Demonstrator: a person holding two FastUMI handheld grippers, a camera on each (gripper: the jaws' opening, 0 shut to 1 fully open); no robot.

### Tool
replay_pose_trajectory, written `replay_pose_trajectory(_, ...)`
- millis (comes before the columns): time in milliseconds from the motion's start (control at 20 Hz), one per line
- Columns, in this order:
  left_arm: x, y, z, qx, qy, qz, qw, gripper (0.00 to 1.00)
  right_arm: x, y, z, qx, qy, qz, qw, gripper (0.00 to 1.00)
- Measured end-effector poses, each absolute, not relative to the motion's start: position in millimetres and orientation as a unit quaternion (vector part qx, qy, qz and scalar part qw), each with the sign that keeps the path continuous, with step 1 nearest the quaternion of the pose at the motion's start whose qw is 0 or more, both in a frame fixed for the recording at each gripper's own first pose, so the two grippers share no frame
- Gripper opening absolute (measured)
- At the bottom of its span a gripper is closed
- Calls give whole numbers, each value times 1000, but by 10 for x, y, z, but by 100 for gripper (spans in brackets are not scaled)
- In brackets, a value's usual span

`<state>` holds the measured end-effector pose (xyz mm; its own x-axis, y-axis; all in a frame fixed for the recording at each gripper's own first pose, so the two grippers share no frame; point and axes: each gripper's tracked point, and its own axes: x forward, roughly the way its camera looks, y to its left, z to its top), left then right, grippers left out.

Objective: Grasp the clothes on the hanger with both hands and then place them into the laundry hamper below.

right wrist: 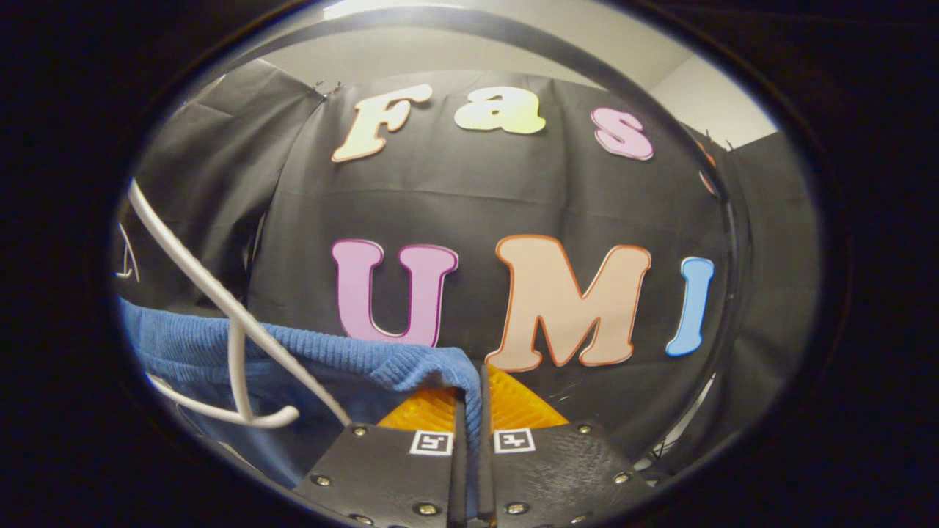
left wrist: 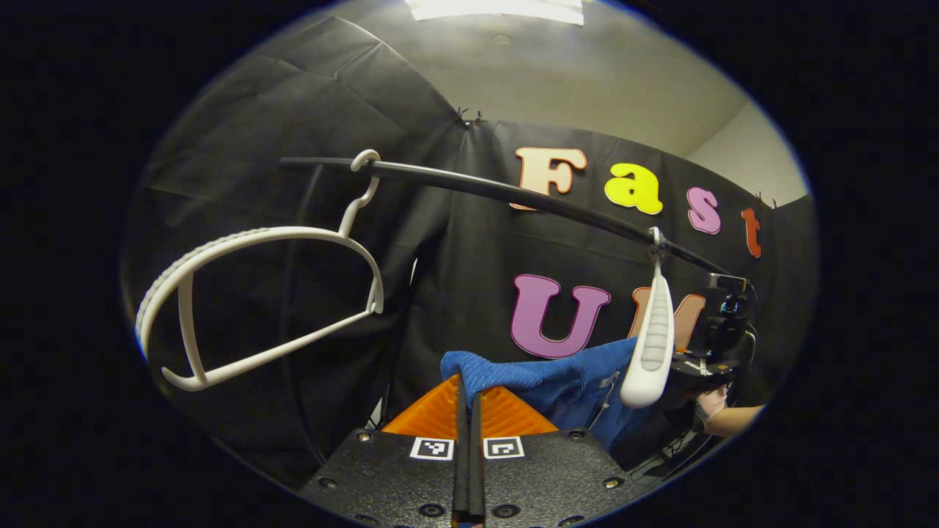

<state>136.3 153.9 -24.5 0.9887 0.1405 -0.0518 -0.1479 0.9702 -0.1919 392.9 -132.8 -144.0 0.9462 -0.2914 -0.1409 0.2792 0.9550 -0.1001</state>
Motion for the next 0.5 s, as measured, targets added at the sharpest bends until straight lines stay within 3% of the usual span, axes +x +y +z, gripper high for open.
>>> replay_pose_trajectory(500,1242,1477,-761,-93,87,86,988,1,3466,-1444,-2249,-24,155,-143,977,7)
